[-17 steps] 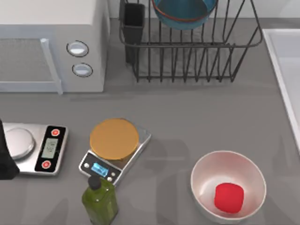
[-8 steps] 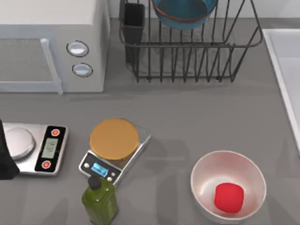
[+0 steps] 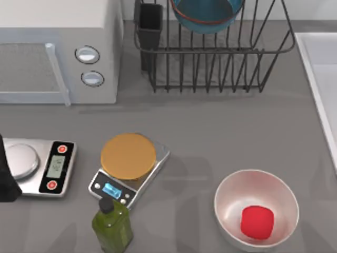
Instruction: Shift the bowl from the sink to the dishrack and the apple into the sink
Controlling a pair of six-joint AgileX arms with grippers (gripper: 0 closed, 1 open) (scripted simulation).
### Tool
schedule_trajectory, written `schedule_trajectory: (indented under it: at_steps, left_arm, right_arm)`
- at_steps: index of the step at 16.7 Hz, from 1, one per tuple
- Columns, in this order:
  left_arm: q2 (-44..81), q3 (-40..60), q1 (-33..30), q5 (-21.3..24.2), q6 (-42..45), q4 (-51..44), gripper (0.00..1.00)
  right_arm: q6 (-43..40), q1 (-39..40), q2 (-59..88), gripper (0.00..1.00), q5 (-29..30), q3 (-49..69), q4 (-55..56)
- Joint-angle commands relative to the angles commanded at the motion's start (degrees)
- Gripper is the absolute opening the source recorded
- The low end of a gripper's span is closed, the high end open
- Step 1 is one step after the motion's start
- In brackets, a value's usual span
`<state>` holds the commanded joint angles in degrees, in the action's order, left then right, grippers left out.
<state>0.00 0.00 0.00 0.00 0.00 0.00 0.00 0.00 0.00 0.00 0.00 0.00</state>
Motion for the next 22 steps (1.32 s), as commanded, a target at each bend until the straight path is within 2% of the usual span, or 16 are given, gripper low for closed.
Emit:
schedule_trajectory:
  at_steps: [15,18,22]
  left_arm:
    - [0.0,0.0,0.0,0.0,0.0,0.0,1.0]
    - [0.0,0.0,0.0,0.0,0.0,0.0,1.0]
    - [0.0,0.0,0.0,0.0,0.0,0.0,1.0]
  right_arm:
    - [0.3,0.3,0.7,1.0,0.1,0.6,-0.5]
    - [3.1,2.8,6.1,1.0,0.3,5.8,-4.7]
    - [9.8,9.5,21.9,1.0,0.2,17.9,-15.4]
